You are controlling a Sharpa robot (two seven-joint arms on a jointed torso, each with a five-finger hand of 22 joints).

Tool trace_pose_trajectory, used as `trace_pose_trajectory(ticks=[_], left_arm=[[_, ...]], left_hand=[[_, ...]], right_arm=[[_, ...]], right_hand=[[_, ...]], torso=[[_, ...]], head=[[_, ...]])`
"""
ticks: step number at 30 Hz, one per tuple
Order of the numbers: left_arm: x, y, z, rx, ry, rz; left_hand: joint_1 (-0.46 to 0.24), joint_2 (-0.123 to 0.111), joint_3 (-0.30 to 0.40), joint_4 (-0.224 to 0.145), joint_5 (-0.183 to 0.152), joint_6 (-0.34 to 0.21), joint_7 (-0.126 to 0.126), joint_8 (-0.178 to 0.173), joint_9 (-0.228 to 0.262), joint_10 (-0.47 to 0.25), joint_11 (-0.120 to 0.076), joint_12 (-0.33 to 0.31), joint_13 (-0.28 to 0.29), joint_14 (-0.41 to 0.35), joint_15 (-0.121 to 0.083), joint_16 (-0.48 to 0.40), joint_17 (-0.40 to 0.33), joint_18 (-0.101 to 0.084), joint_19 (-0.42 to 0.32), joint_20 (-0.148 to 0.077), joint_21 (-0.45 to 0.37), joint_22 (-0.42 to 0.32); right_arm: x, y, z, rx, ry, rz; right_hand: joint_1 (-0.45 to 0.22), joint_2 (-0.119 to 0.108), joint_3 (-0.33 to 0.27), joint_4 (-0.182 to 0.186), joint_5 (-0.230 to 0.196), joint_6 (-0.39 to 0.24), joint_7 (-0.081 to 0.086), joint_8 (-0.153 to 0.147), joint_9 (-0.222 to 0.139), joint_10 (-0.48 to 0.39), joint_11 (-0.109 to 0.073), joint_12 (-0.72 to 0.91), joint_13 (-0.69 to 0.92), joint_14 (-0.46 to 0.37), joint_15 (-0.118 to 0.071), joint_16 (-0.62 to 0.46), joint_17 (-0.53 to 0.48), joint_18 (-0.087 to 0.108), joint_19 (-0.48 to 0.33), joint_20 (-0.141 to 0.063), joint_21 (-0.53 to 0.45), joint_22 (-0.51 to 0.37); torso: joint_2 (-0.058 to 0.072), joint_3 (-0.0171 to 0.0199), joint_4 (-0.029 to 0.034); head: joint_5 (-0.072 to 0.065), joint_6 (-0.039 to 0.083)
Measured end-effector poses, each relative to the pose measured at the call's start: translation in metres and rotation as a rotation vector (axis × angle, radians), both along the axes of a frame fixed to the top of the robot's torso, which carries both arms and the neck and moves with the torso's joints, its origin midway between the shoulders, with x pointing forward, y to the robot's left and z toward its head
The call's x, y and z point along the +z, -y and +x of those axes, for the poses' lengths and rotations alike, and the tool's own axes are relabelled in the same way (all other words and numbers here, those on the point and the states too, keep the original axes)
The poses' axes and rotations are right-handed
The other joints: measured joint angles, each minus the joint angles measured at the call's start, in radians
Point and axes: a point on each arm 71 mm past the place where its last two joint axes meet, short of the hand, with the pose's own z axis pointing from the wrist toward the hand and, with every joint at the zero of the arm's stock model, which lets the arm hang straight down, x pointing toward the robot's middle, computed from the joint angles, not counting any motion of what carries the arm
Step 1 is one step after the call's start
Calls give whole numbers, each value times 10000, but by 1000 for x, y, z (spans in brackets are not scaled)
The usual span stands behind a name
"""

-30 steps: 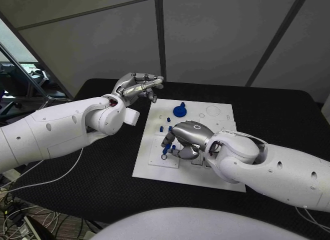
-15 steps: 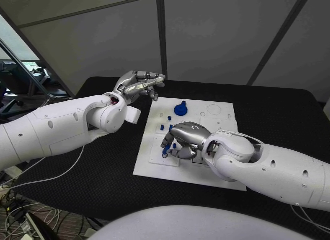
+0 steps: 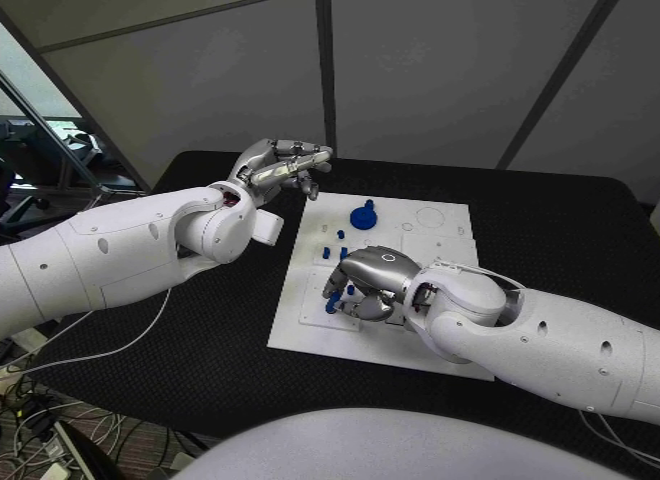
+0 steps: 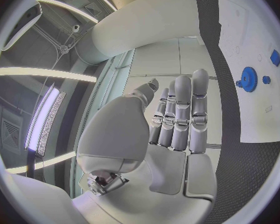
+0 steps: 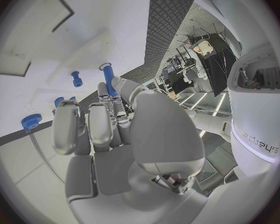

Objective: Assemble the parts on the task board

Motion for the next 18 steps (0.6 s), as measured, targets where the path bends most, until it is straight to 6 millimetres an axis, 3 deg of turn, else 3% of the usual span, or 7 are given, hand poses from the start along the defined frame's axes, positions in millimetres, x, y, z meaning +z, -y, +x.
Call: trace_pose_trajectory(ticks=[18], left_arm=[[0, 0, 0, -3, -4, 1]], left_hand=[[0, 0, 0, 0, 0, 0, 0, 0, 0, 0, 0, 0, 4, 0, 0, 0, 1, 1, 0, 0, 0, 0]], right_arm=[[-7, -3, 1, 22, 5, -505]], right_hand=[[-26, -25, -2, 1, -4, 4, 9, 0, -4, 70, -70, -75, -5, 0, 0, 0, -18, 1, 0, 0, 0, -2]], torso=[[0, 0, -7]], head=[[46, -62]])
